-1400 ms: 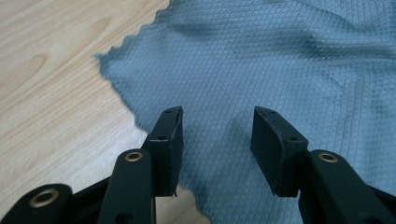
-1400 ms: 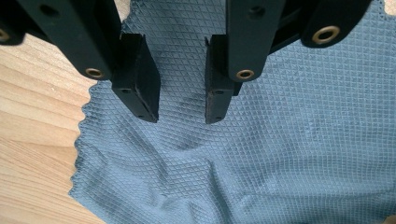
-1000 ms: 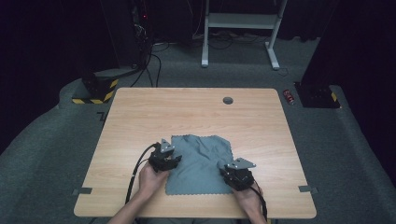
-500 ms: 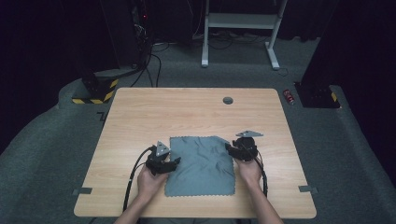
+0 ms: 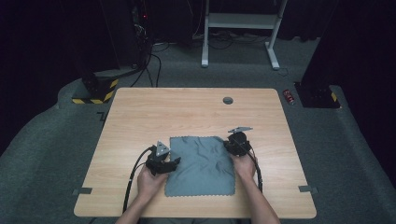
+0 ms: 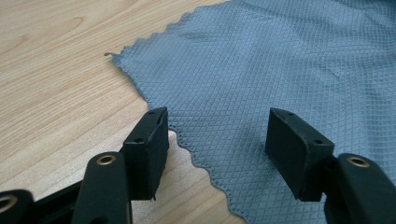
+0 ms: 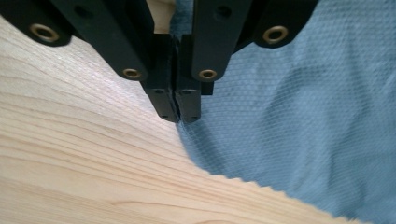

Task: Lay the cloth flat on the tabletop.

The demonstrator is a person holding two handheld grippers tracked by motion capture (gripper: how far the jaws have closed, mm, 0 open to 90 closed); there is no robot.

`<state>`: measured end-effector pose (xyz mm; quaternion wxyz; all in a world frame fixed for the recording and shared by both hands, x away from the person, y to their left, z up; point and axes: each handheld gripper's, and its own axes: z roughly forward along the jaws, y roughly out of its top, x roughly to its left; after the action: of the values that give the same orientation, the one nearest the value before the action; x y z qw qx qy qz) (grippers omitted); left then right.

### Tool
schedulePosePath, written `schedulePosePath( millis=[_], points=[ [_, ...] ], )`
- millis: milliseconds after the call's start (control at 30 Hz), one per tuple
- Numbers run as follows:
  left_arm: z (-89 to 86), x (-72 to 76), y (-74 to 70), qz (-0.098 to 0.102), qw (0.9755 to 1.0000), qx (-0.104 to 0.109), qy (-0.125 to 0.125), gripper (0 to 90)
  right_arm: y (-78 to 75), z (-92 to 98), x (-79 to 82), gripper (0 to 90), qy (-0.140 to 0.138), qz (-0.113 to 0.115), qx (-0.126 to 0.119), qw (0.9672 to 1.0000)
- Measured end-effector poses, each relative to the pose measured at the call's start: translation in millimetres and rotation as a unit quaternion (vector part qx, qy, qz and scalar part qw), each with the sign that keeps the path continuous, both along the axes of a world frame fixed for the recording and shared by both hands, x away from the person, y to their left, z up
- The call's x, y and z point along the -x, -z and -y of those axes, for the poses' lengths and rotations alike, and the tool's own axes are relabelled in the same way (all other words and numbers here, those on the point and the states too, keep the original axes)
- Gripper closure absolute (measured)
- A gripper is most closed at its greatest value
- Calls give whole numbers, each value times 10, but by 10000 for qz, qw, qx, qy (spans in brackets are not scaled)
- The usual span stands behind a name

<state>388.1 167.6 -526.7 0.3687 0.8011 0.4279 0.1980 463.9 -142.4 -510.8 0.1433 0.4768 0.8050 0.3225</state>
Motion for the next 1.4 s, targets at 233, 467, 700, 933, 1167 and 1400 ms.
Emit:
schedulePosePath(
  millis=[233,467,700,933,1167,1400],
  points=[
    [0,0,1,0,10000,10,1,397,-232,-131,196,887,-411,555,-31,9976],
    [-1,0,0,0,10000,1,3,397,-237,-491,547,873,-1353,785,287,9873],
    [0,0,1,-2,10000,7,-6,396,-172,-571,680,768,-1565,657,120,9854],
    [2,1,2,-8,10000,21,-13,396,-262,-376,619,771,-1099,638,-183,9917],
    [2,2,2,-13,10000,24,-15,393,-144,-721,700,716,-1633,604,64,9847],
    [1,1,2,-14,10000,20,-14,391,-34,-906,639,711,-1705,452,320,9838]
  ],
)
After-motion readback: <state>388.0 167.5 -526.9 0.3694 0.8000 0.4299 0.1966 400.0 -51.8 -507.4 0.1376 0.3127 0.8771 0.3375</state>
